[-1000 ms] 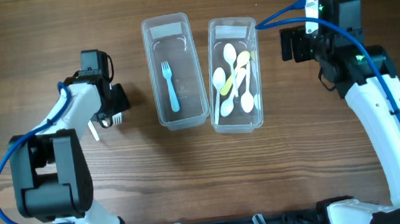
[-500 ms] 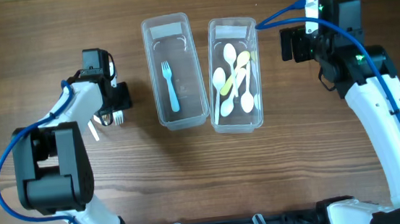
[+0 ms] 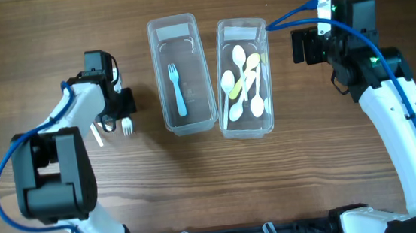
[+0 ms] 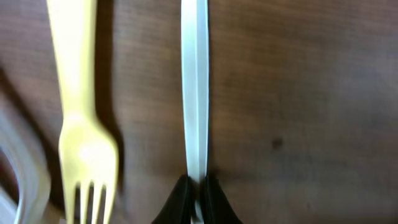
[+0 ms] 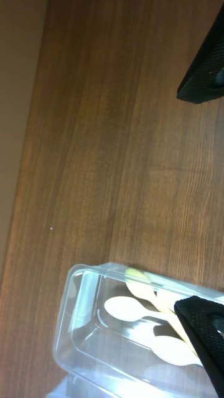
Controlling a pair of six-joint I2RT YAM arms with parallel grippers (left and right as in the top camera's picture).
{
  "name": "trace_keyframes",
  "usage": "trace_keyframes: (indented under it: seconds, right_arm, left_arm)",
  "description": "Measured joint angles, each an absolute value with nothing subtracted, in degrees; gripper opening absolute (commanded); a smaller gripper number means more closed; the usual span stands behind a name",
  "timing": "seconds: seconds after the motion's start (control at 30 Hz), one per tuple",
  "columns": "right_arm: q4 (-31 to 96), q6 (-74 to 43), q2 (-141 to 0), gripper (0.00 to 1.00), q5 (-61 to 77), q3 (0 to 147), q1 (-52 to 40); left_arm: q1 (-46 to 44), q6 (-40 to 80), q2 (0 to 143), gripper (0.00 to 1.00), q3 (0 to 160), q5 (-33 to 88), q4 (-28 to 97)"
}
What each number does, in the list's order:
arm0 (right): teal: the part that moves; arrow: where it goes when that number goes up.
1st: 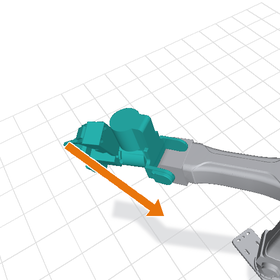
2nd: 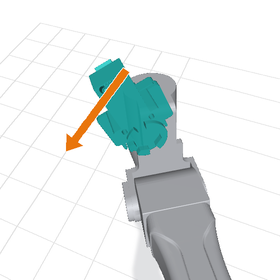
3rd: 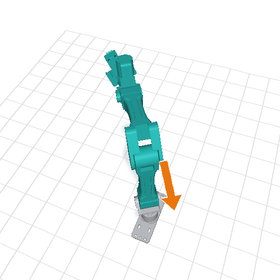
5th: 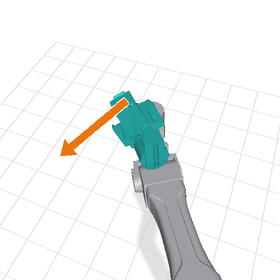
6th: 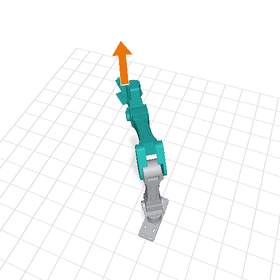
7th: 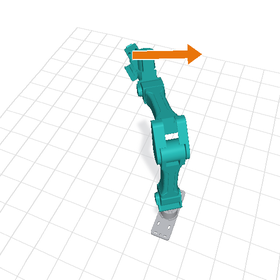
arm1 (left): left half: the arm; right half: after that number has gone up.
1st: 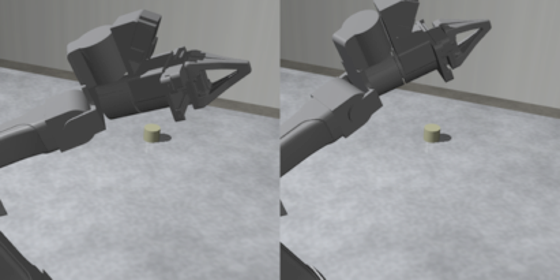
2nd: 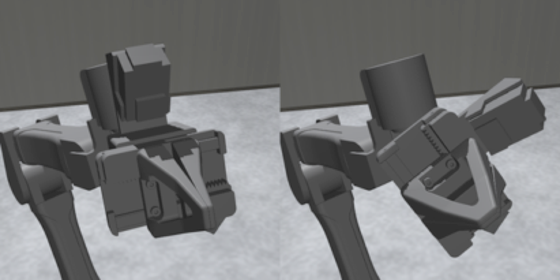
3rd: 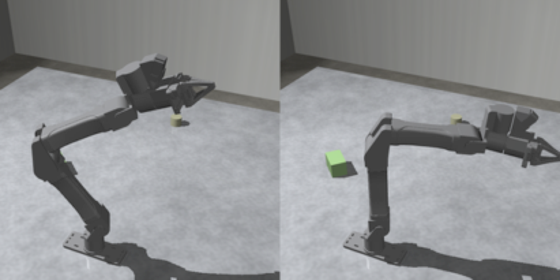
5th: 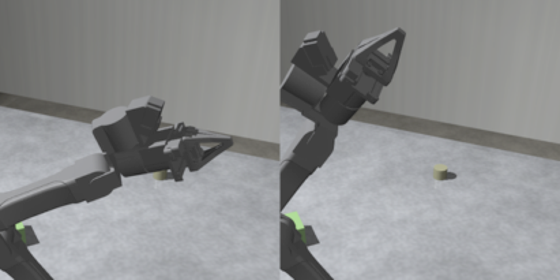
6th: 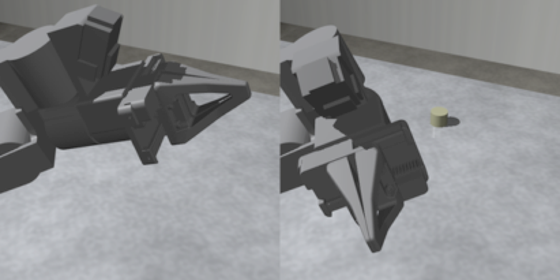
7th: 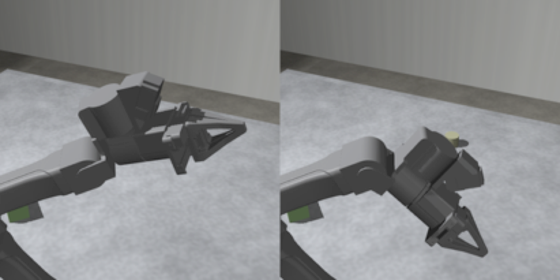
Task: Pack container
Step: 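Carry the white fork into the left container and release it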
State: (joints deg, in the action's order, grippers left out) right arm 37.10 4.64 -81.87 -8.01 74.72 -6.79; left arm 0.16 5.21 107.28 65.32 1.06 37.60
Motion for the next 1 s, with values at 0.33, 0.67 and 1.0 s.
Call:
trace_keyframes:
  seconds: [0.33,0.67,1.0]
  right_arm:
    - [37.1,4.6,-81.9,1.00,-8.0,74.7,-6.8]
    - [37.1,4.6,-81.9,1.00,-8.0,74.7,-6.8]
    - [37.1,4.6,-81.9,1.00,-8.0,74.7,-6.8]
  left_arm:
    - [-3.7,11.2,82.5,0.04,69.7,10.7,39.4]
    - [-17.5,15.5,86.9,0.05,69.9,14.1,34.7]
    - [-19.9,18.3,95.5,0.57,69.8,14.3,31.7]
